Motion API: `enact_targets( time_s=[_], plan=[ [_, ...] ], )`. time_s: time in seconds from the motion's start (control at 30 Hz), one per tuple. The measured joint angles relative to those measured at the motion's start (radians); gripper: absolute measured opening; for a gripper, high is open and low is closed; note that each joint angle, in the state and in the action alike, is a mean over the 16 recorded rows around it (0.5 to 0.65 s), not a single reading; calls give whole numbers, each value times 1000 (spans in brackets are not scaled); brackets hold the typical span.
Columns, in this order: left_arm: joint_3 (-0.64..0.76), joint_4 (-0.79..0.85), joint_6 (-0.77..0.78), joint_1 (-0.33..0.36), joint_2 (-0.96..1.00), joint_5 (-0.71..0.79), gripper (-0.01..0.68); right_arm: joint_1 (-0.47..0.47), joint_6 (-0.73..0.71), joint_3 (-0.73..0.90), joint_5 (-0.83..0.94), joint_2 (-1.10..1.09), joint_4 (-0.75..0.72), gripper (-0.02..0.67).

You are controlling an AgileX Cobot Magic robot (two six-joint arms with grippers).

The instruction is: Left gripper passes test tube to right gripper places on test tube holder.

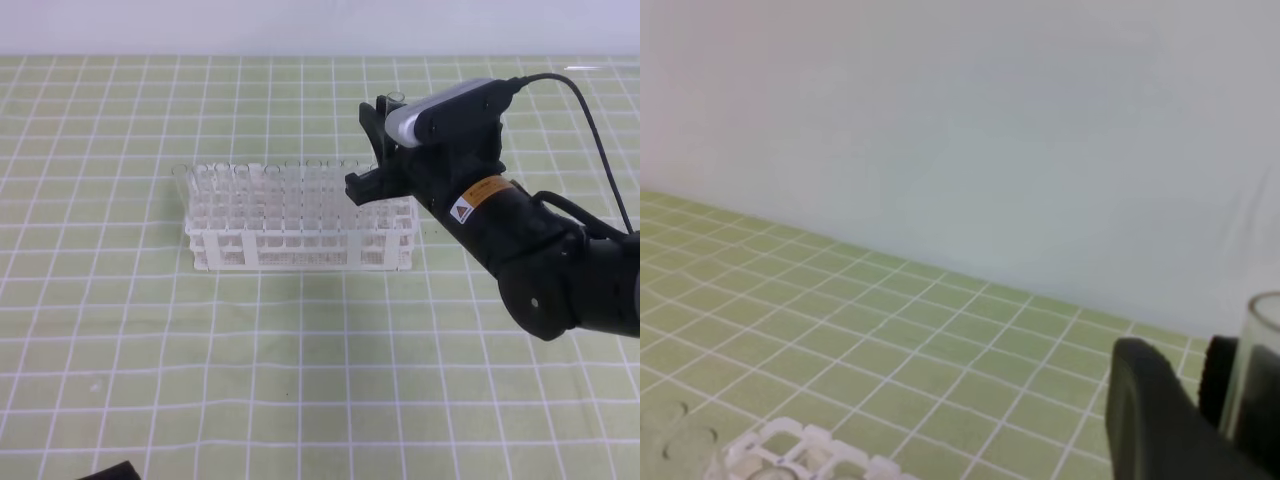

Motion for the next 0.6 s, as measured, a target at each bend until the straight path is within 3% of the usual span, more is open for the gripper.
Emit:
enact_targets(
  time_s=[0.6],
  plan=[
    [2, 0, 0, 0, 3, -3, -2, -15, 9, -9, -29, 45, -9, 85]
  ],
)
